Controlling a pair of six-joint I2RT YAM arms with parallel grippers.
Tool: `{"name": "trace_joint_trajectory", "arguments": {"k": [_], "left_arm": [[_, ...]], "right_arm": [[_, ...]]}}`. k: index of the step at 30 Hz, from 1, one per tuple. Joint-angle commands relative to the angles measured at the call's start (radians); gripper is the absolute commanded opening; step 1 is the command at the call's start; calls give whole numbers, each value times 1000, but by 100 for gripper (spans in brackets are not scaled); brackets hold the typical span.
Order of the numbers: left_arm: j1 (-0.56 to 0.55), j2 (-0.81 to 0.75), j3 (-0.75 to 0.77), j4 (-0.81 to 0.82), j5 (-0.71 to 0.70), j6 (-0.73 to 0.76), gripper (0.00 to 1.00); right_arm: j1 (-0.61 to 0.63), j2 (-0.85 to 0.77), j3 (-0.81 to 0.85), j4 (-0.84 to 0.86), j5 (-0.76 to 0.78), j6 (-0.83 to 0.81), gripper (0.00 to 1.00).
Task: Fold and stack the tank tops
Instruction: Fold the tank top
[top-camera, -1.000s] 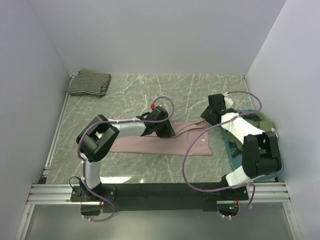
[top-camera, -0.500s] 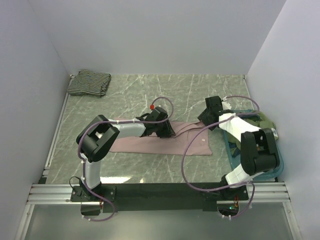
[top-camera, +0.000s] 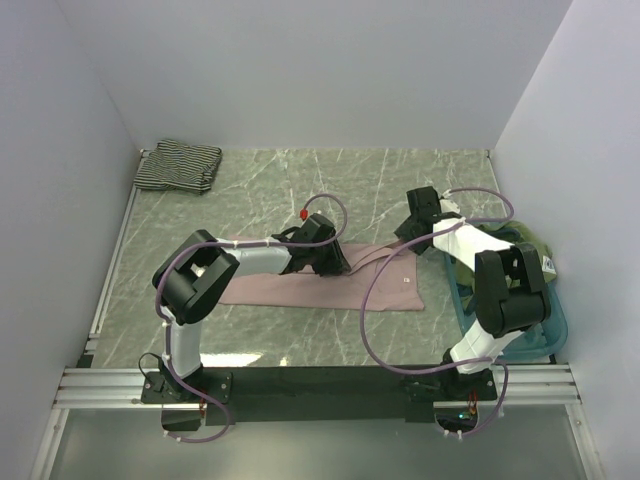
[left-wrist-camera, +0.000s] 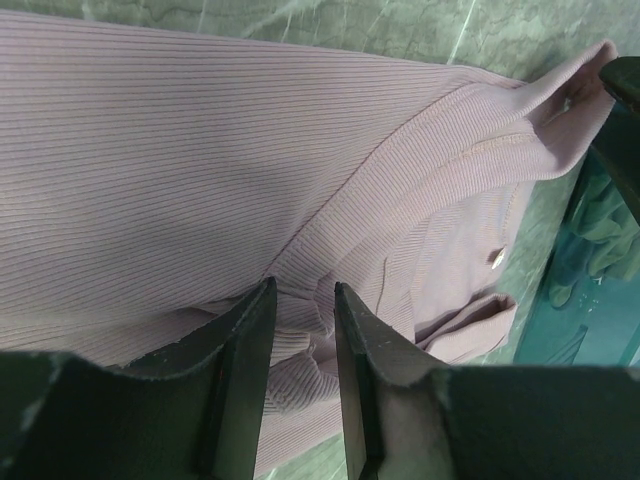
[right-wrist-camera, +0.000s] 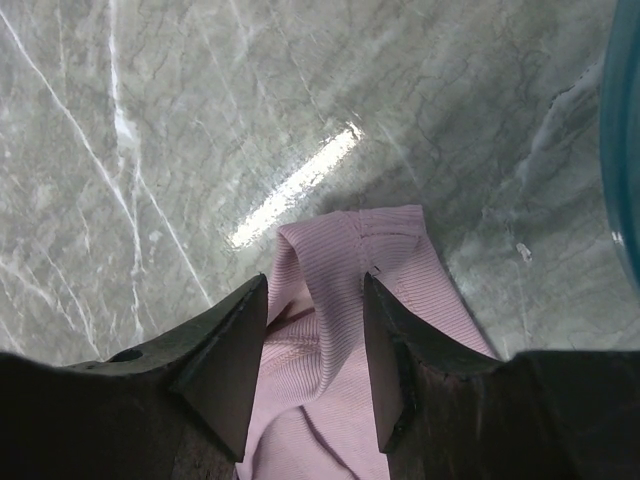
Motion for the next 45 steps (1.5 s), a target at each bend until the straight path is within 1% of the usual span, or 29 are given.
{"name": "trace_joint_trajectory", "arguments": {"k": [1,7,16,18,20,21,22,24,25,27,28,32,39,41,43,45], "left_arm": [[-2,-7,-28,-24,-36,3,37],[4,-13,-39,-26,-36,1,36],[19,-18,-87,-1,-27,-17,37],[22,-16,-88,-1,-22,-19,37],[28,-15,-88,-3,-21,-17,37],[30,-13,-88,-3,-18,-19,37],[34,-12,-90,-1,-15,-19,37],[37,-9,-91,-1,-10,-22,36],[40,-7,-91,-3,-9,-23,36],[44,-3,-88,-3,-6,-22,36],[47,0,-88,-1,-4,-23,36],[68,5,-81,-3,-6,-22,36],[140,16,-55,-6,-4,1,36],[159,19,-44,-11,-4,6,36],[166,22,-35,-21,-4,9,36],[166,14,-42,-15,-10,9,36]], "right_arm": [[4,-13,14,5,21,4,50],[4,-36,8,-33,43,-11,52],[5,3,63,-84,65,-5,53],[5,9,67,-86,68,-3,52],[4,13,74,-83,74,-2,48],[4,18,74,-76,74,-3,45],[5,21,78,-75,74,-5,34],[5,33,83,-67,71,-9,22],[5,36,89,-67,71,-10,14],[5,49,97,-70,74,-11,8],[2,50,106,-72,79,-14,1],[5,52,121,-53,83,-28,0],[10,53,133,111,33,-89,0],[11,52,121,176,11,-108,0],[14,44,91,207,10,-121,0],[14,27,37,249,13,-122,0]]}}
